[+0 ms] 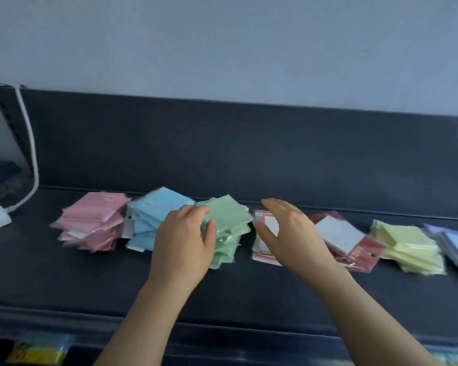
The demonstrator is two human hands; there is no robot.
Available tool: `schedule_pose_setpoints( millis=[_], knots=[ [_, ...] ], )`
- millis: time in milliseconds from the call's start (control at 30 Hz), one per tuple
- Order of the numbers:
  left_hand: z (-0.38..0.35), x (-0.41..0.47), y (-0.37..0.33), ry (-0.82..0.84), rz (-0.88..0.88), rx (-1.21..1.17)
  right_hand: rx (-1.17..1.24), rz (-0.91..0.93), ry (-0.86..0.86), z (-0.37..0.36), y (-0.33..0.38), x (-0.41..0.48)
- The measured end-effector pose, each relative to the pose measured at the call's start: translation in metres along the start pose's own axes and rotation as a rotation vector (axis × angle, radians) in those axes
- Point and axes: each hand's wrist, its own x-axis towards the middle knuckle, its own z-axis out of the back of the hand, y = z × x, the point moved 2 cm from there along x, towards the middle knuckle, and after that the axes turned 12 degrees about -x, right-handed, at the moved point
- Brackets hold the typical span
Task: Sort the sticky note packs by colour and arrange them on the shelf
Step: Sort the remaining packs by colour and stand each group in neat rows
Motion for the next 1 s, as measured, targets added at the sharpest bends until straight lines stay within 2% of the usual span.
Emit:
schedule_pose_setpoints(
  millis=[633, 1000],
  knots=[
    [-0.229, -0.070, -0.261, 0.240, -0.150, -0.178, -0.126, -0.408, 0.075, 0.096, -0.316, -0.187],
    [-0.332, -0.048, -0.346, 0.355, -0.236, -0.182, -0.149, -0.541, 0.019, 0.114, -0.435, -0.203]
  ],
)
